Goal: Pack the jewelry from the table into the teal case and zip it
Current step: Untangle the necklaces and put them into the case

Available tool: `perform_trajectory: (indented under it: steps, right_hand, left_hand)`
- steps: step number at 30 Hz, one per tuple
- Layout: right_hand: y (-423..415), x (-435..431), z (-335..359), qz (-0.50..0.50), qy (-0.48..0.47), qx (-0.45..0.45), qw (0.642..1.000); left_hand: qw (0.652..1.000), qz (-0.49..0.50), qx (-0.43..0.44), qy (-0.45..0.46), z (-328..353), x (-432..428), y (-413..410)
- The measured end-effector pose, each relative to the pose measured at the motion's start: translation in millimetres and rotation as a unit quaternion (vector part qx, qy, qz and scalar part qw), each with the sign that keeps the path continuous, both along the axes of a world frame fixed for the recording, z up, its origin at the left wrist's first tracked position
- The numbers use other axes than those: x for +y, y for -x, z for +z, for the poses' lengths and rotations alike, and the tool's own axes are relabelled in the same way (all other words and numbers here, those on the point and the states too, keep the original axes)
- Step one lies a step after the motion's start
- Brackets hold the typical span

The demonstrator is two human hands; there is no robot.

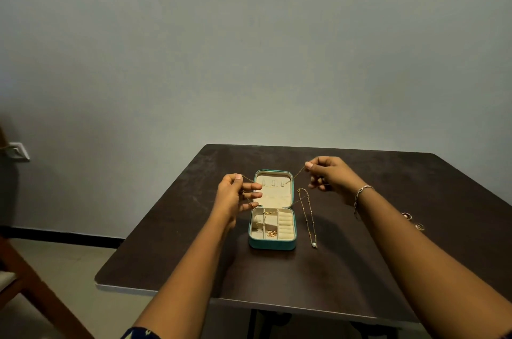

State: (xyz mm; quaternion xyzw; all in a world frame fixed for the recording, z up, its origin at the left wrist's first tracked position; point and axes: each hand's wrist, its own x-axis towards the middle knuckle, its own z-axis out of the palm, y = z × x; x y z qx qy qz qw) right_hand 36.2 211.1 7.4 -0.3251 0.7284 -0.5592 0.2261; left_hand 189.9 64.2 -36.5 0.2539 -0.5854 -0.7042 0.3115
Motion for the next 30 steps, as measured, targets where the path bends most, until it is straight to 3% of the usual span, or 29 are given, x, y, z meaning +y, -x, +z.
perform_trajectory:
  steps: [6,13,17,24,30]
  right_hand:
    - [2.6,1.3,13.4,-0.037,0.054,-0.024,0.998]
    - [7.9,6.5,26.0,-0.037,0.068,-0.02,0.997]
    - [11.4,7.9,29.6,-0.035,0.073,-0.019,0.997]
    - [10.2,10.7,32.9,-0.024,0.09,-0.021,0.995]
    - [6.8,11.7,33.6,-0.023,0.101,-0.027,0.994]
  left_hand:
    - [0.997,-0.026,-0.06,0.042,-3.6,-1.4,-1.9]
    - [0.989,-0.097,-0.114,0.005,2.1,4.7,-3.8]
    - [0.98,-0.135,-0.137,0.058,0.6,0.0,-3.3]
    - [0.983,-0.113,-0.131,0.064,-1.8,3.0,-1.6]
    - [0.991,-0.121,-0.057,-0.026,-2.1,6.4,2.1]
